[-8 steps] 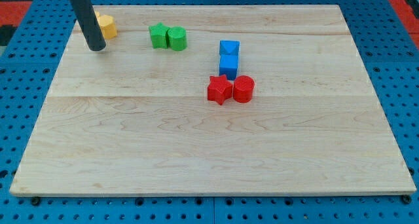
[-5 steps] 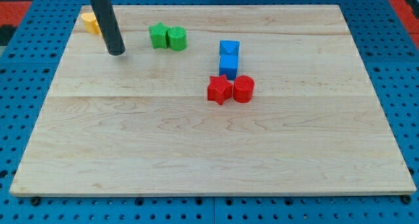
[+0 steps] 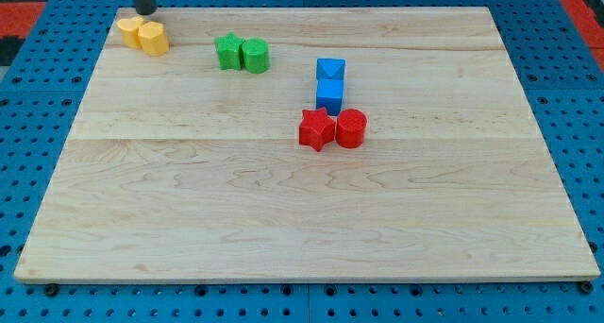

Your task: Push the yellow hexagon to the bottom right side of the yellow heart

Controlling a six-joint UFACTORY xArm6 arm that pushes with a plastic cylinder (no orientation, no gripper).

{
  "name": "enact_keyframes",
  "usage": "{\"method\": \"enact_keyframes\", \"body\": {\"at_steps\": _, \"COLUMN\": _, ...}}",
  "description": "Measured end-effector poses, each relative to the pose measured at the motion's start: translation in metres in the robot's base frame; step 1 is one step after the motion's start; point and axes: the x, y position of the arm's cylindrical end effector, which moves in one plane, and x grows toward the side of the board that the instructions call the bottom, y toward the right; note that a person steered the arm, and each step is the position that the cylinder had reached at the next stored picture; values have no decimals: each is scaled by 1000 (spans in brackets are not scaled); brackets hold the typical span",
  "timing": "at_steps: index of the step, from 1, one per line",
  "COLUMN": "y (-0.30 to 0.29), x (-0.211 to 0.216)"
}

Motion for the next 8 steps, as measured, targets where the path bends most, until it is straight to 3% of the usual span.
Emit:
{"method": "enact_keyframes", "body": {"at_steps": 2, "y": -16, "x": 41}}
{"method": "enact_keyframes", "body": {"at_steps": 3, "y": 38, "x": 40}}
{"method": "enact_keyframes", "body": {"at_steps": 5, "y": 62, "x": 47}}
{"method": "enact_keyframes", "body": {"at_steps": 6, "y": 48, "x": 86}}
{"method": "enact_keyframes", "body": {"at_steps": 7, "y": 74, "x": 65}}
{"method": "enact_keyframes", "body": {"at_steps": 8, "y": 84, "x": 17}}
